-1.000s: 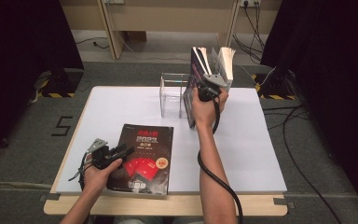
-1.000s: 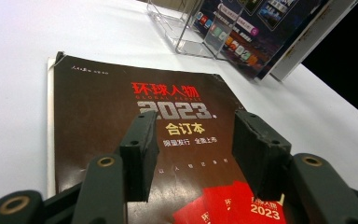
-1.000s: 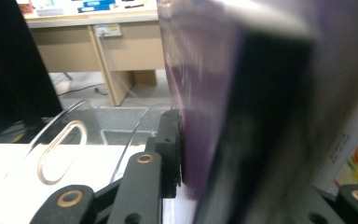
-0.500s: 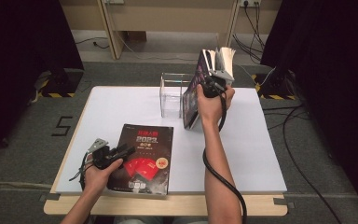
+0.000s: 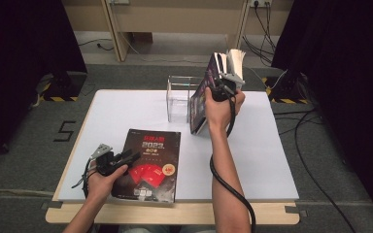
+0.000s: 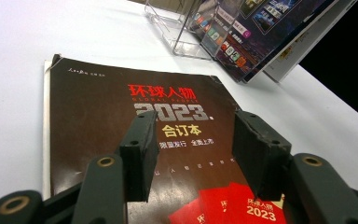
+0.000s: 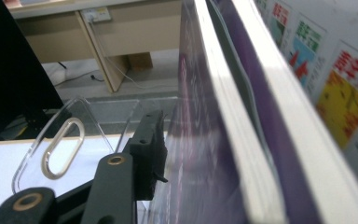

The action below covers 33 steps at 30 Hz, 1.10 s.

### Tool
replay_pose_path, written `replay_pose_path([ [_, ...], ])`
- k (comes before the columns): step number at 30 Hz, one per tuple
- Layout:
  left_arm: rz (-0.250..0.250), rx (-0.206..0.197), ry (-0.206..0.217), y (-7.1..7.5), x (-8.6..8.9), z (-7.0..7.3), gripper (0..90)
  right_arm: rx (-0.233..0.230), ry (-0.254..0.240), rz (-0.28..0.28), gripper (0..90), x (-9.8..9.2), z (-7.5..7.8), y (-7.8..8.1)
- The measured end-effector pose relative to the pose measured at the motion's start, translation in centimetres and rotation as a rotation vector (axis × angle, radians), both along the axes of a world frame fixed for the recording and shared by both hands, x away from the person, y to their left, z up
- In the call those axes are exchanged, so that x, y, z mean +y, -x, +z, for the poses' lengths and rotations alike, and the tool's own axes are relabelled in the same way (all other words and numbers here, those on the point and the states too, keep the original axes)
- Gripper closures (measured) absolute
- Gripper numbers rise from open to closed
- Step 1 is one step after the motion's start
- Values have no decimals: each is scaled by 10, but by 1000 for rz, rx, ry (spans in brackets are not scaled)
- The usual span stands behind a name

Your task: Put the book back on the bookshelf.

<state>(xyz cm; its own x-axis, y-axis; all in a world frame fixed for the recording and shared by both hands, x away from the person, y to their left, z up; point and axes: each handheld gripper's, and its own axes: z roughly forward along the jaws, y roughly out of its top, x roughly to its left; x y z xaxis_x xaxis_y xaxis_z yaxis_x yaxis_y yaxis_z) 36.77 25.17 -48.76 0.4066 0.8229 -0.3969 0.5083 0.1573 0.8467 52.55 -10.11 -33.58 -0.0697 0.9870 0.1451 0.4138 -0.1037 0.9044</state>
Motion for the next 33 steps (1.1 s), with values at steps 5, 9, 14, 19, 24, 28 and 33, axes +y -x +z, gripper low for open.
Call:
replay_pose_path([
  [5,-1,1,-2,0,-1,0,497,28,-1,-1,531,-3,-1,7],
  [9,0,0,-4,0,-2,0,497,48,1,4,529,-3,-8,17],
  [14,3,1,-5,0,0,0,497,61,-6,11,531,-3,-19,26],
  [19,0,1,-5,0,-1,-1,497,65,0,13,538,-3,-28,31],
  [24,2,1,-8,0,-1,-1,497,61,-20,24,541,-6,-34,36],
  [28,0,3,-13,0,-2,-1,496,57,-25,20,541,-11,-38,42],
  [33,4,0,-24,0,-3,-1,491,54,-22,39,541,-13,-39,52],
])
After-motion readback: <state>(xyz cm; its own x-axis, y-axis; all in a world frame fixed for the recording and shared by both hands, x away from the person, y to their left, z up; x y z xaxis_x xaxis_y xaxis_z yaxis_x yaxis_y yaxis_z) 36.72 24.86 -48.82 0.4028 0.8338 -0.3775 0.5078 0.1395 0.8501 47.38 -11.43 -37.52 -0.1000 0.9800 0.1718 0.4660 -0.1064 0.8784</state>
